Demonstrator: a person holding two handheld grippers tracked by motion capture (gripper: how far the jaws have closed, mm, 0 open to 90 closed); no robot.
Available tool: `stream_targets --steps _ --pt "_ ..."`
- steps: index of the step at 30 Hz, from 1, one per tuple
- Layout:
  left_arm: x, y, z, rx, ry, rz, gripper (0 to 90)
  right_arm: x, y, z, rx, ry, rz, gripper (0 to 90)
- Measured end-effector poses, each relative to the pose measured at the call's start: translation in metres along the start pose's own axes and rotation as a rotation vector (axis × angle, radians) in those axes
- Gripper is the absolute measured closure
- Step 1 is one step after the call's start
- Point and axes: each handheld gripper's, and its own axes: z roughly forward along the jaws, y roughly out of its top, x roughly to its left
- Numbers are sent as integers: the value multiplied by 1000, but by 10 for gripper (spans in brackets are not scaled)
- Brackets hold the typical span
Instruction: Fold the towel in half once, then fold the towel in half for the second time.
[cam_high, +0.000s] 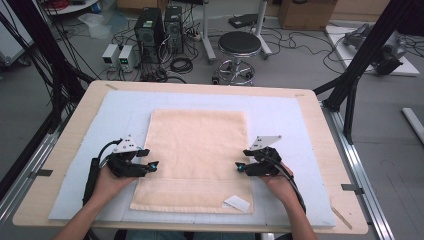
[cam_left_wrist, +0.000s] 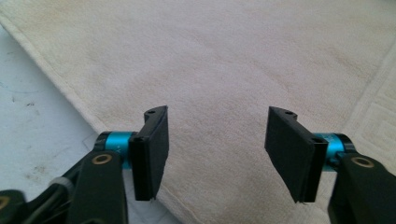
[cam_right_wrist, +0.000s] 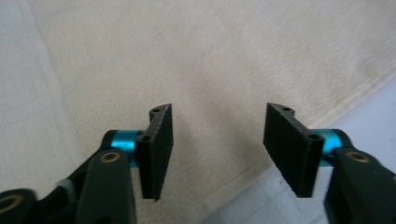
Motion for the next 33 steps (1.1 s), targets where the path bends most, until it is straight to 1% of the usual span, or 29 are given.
stream_targets --steps 1,3,4,5,7,8,9,13,18,22,24,26,28,30,31,32,33 --pt "0 0 0 -1 -6 -2 360 0 1 -2 -11 -10 6 363" --pt "1 1 0 -7 -7 -26 329 -1 2 -4 -17 -16 19 325" --pt "1 2 0 -7 -8 -34 288 -2 3 -7 -23 -27 42 297" --pt "2 3 -1 -7 -6 -45 273 -3 4 -8 -36 -35 45 281" --pt "3 6 -2 -3 -24 -61 245 -4 8 -12 -51 -35 48 277" --pt "3 7 -2 -3 -16 -71 208 -5 10 -13 -59 -33 44 266" --pt "4 9 -3 -3 -9 -70 176 -5 12 -15 -64 -35 46 254" --pt "9 15 -8 -22 2 -92 130 -9 25 -21 -82 -43 51 225" --pt "15 23 -14 -47 6 -95 124 -13 37 -24 -100 -37 47 223" --pt "17 27 -18 -58 5 -99 124 -11 42 -25 -102 -32 34 222" --pt "20 28 -18 -55 1 -99 124 -11 43 -24 -100 -30 36 222" --pt "22 27 -16 -52 -14 -105 128 -12 43 -23 -98 -22 38 222" --pt "25 27 -14 -42 -17 -113 132 -15 42 -21 -90 -18 37 222" --pt "28 27 -11 -42 -15 -119 144 -18 42 -20 -91 -7 50 222" --pt "31 29 -10 -26 -15 -117 146 -19 43 -20 -93 -10 46 222" --pt "33 32 -9 -27 -13 -120 146 -21 44 -21 -85 -9 47 222" --pt "36 35 -10 -29 -15 -124 147 -23 46 -21 -93 -14 44 222"
